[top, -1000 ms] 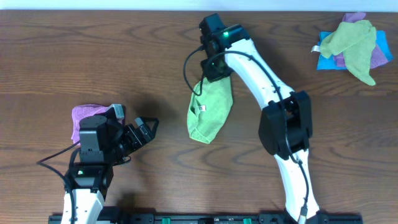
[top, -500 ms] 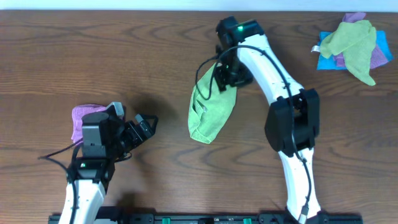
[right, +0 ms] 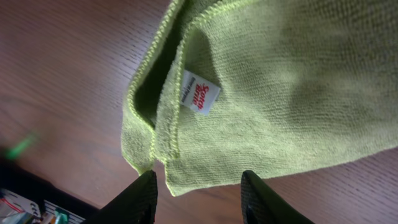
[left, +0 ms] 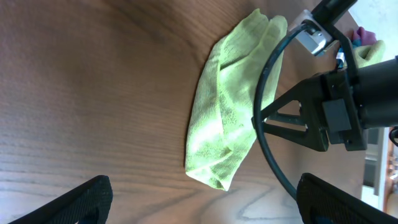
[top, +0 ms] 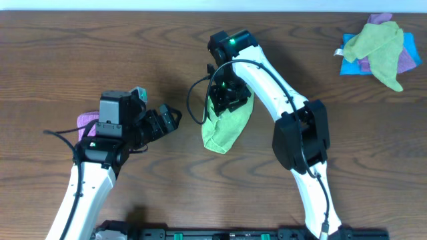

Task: Fold the cloth

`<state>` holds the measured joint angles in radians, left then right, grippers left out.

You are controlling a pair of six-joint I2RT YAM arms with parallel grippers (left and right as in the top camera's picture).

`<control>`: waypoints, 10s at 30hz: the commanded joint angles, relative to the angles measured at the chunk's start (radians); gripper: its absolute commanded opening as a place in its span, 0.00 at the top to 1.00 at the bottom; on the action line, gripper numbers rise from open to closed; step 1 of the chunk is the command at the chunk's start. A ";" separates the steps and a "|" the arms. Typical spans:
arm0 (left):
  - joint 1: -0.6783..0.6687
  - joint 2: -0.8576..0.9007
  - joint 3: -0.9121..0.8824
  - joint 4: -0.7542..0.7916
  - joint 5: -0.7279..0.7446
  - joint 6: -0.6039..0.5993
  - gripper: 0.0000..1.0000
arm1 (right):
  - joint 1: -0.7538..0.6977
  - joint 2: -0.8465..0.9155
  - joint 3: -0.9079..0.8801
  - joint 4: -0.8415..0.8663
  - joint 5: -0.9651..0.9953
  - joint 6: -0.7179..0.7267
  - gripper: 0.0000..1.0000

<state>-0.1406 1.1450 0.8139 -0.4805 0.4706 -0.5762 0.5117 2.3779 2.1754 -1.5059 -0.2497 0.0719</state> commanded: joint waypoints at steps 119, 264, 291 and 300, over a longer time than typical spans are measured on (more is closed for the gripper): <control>-0.312 0.112 0.021 0.142 0.066 -0.206 0.04 | -0.441 -0.904 -1.162 0.766 0.355 0.050 0.37; -0.618 0.369 0.359 -0.150 -0.406 -0.051 0.04 | -0.443 -0.853 -1.191 0.777 -0.288 -0.021 0.15; -0.366 0.013 0.367 -0.539 -0.553 -0.174 0.05 | -0.194 -0.550 -1.191 1.002 -0.377 0.055 0.21; -0.289 -0.055 0.366 -0.576 -0.548 -0.180 0.05 | -0.187 -0.545 -1.191 1.001 -0.418 0.055 0.36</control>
<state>-0.4412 1.0954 1.1645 -1.0481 -0.0814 -0.7448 0.3092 1.8259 0.9863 -0.5041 -0.6247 0.1261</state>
